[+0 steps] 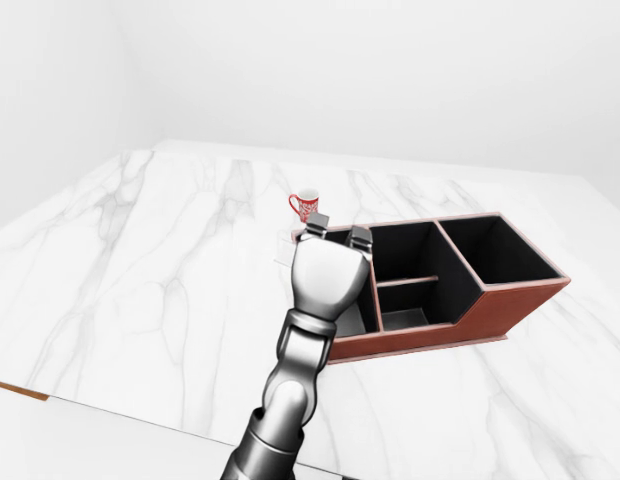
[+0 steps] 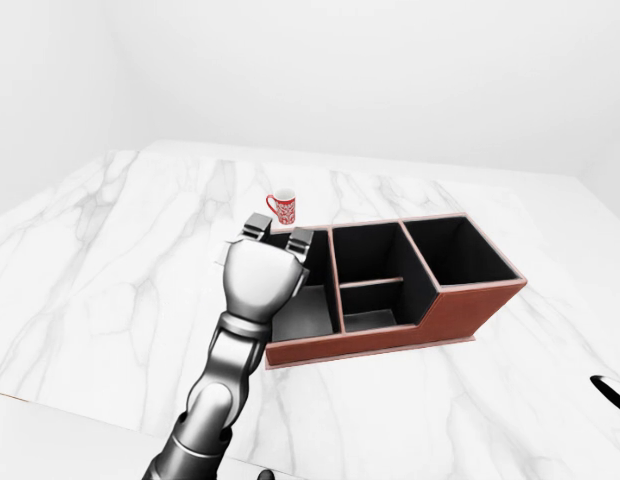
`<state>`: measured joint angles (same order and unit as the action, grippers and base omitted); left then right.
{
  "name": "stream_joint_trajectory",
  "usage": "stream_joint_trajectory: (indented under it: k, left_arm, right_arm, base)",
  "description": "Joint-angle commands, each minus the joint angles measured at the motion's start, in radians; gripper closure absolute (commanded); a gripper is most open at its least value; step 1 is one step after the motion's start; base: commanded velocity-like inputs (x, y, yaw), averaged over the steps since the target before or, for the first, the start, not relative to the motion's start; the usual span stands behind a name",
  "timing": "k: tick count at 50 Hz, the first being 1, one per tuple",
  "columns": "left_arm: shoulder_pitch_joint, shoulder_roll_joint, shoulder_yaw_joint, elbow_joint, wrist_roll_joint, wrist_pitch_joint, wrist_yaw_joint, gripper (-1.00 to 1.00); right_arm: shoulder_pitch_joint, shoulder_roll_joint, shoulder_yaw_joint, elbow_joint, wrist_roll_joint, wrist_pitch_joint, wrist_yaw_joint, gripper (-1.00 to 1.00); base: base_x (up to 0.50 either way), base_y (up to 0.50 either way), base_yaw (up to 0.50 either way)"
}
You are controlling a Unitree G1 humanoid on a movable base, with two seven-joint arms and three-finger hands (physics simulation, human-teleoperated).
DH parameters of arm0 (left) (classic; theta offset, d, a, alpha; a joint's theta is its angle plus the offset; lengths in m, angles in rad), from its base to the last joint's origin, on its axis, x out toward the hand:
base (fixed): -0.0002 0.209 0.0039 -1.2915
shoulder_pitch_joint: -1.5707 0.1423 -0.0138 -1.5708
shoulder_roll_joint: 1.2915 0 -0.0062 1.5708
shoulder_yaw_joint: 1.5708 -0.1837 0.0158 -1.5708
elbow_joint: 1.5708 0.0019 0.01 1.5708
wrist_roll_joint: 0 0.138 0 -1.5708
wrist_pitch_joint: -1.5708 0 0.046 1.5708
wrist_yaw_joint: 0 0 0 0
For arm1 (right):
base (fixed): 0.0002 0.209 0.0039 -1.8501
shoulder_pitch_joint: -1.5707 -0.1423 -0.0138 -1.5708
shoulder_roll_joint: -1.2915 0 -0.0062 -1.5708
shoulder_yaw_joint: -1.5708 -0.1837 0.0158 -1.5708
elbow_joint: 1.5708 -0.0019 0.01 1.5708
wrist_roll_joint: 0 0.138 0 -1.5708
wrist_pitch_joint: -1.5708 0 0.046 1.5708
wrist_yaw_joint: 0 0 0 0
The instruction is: Pick up the book and place it in the left compartment of the caddy.
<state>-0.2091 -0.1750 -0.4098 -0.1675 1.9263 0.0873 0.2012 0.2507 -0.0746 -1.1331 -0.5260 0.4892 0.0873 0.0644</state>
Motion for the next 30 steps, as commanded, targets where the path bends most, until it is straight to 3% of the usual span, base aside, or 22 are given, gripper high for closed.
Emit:
stream_joint_trajectory:
  k: [1, 11, 16, 30]
  left_arm:
    - [-0.013, -0.009, -0.004, -0.008, 0.003, 0.0, 0.031, 1.0]
    - [-0.019, -0.012, -0.003, -0.002, 0.003, 0.0, 0.027, 1.0]
    - [-0.08, -0.032, 0.017, 0.112, 0.009, 0.0, 0.048, 1.0]
    - [-0.089, -0.051, 0.001, 0.135, 0.018, 0.0, 0.047, 1.0]
  right_arm:
    - [0.0, 0.001, 0.002, 0.007, -0.001, 0.0, 0.001, -1.0]
    - [0.001, 0.0, 0.001, 0.003, 0.001, 0.0, 0.0, -1.0]
    - [0.0, 0.001, 0.005, 0.006, -0.003, 0.0, 0.001, -1.0]
    - [0.002, 0.002, -0.002, -0.006, 0.0, 0.0, 0.003, -1.0]
  base:
    - [0.0, 0.0, 0.0]
    - [0.0, 0.0, 0.0]
    - [0.0, 0.0, 0.0]
    - [0.0, 0.0, 0.0]
